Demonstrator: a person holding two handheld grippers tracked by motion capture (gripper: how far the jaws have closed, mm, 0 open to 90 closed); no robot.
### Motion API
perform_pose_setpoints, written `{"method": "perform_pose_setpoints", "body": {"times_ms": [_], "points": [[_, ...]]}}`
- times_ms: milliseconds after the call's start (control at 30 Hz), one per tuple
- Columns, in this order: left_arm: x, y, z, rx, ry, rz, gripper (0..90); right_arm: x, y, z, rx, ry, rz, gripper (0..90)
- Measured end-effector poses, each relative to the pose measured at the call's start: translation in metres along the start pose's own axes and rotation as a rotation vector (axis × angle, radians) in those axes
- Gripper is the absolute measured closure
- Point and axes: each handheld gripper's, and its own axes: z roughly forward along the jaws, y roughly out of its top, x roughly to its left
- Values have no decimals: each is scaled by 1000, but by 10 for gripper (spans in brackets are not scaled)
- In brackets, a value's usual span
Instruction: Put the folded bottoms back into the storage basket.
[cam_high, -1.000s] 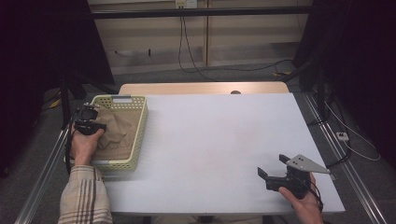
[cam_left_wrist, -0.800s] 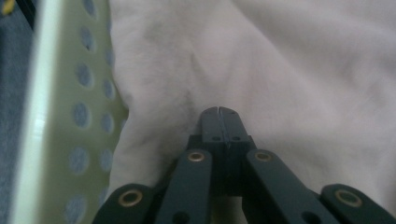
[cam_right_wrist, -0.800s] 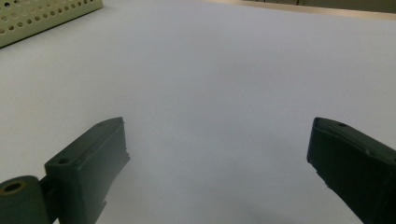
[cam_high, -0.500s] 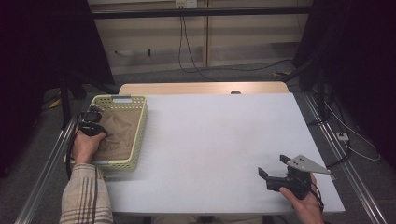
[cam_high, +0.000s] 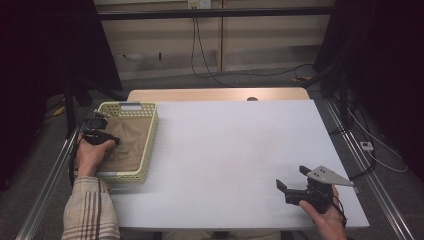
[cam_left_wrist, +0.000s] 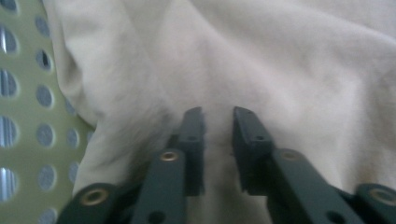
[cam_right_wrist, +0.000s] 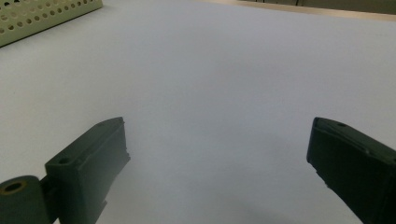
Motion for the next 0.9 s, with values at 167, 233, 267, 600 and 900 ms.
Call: {"method": "perform_pose_setpoints", "body": {"times_ms": [167,233,267,600,900], "points": [[-1,1,-7,-53,2,9,612,0,0,0,-2,0,-5,51],[-1,1,-10,-92,4,5,534,-1,0,-1,-2,-1,1,51],[-1,1,-11,-99,7,3,534,-1,0,-1,-3,-1,5,50],[-4,3,-22,-192,-10,14,168,-3,0,1,-1,8,9,50],[-1,2,-32,-301,-63,21,66,-4,0,2,-1,8,12,50]]}}
